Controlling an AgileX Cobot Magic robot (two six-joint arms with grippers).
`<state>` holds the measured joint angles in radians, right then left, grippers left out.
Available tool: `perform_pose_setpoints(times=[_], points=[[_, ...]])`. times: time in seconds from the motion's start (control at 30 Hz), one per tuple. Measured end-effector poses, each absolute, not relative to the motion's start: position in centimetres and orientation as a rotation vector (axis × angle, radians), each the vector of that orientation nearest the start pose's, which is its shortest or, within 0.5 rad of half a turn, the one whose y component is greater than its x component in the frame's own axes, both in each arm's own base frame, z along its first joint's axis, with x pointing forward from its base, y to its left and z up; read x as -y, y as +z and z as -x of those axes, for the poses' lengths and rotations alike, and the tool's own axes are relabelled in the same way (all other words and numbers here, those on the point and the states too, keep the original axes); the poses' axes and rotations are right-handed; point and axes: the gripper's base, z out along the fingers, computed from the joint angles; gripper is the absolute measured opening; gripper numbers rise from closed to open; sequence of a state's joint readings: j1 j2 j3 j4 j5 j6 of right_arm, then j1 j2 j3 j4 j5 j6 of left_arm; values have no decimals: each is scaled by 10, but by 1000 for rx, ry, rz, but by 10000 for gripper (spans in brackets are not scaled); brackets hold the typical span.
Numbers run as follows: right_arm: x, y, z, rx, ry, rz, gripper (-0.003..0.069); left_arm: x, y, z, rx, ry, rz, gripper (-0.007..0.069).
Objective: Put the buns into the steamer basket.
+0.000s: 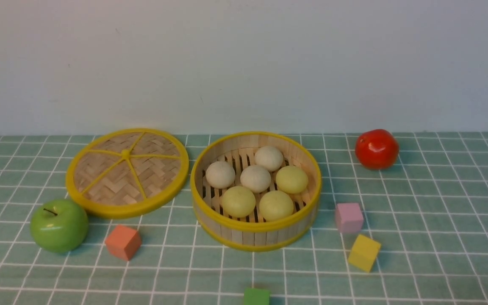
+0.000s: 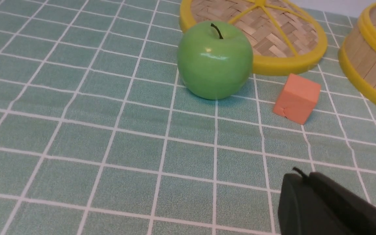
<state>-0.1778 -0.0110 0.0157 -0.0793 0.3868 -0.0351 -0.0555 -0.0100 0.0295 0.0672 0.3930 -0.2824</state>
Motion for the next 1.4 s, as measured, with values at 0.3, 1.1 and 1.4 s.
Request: perform_pose_setpoints(times=[0.3,1.1,1.4], points=[[12,174,-51,-1878,-225,-86,239,1,169,-52,-1890,-163,174,24],[12,174,-51,-1878,-225,-86,239,1,169,-52,-1890,-163,174,39],[12,174,-51,-1878,-225,-86,239,1,169,-52,-1890,-163,174,39]])
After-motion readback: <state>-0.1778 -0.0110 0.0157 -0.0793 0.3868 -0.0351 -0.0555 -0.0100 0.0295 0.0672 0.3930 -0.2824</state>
